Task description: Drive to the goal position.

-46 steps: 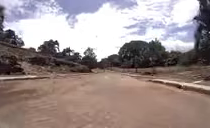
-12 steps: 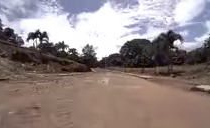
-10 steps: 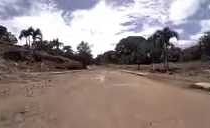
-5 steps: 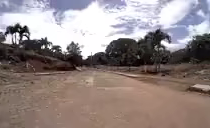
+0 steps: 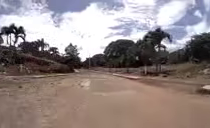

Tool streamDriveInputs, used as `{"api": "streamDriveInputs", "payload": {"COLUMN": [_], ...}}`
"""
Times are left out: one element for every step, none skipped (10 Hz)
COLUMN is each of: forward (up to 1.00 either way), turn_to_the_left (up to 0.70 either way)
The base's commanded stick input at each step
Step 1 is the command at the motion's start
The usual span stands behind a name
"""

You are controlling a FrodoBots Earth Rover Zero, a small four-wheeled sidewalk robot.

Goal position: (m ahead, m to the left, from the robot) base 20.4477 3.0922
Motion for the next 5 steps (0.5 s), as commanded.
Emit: {"api": "streamDriveInputs", "payload": {"forward": [1.00, 1.00, 1.00, 1.00, 1.00], "turn_to_the_left": [0.00, 0.00, 0.00, 0.00, 0.00]}}
